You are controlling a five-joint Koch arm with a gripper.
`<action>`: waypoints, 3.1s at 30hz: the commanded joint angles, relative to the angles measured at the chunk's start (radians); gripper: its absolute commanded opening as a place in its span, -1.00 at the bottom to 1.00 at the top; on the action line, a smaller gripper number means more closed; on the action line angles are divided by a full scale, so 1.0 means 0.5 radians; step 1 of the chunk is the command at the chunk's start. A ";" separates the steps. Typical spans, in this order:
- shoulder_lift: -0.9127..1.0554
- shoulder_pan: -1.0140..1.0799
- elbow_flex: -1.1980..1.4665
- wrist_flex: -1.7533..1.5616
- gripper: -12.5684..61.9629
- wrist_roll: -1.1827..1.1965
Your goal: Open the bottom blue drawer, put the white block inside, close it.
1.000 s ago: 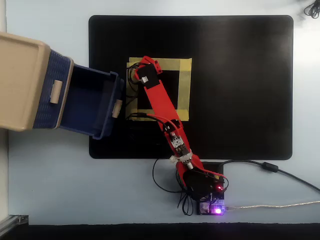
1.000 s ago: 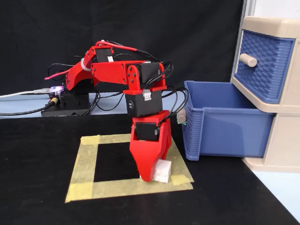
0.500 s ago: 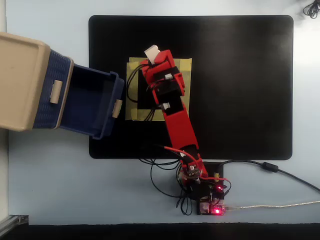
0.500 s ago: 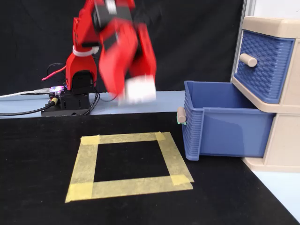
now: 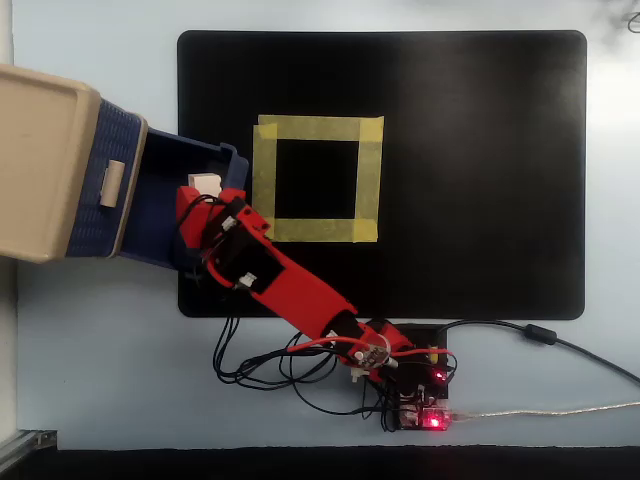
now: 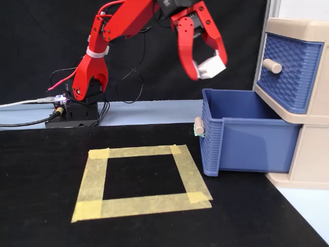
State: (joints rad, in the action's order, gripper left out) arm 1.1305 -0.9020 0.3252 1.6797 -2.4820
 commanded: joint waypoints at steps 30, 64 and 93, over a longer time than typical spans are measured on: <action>0.472 0.255 0.699 0.650 0.25 0.319; 0.166 0.463 -0.249 0.773 0.25 0.147; 2.427 1.963 4.218 0.064 0.28 2.227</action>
State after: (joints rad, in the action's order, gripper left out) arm 2.2979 0.0706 2.4160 1.6122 -1.3652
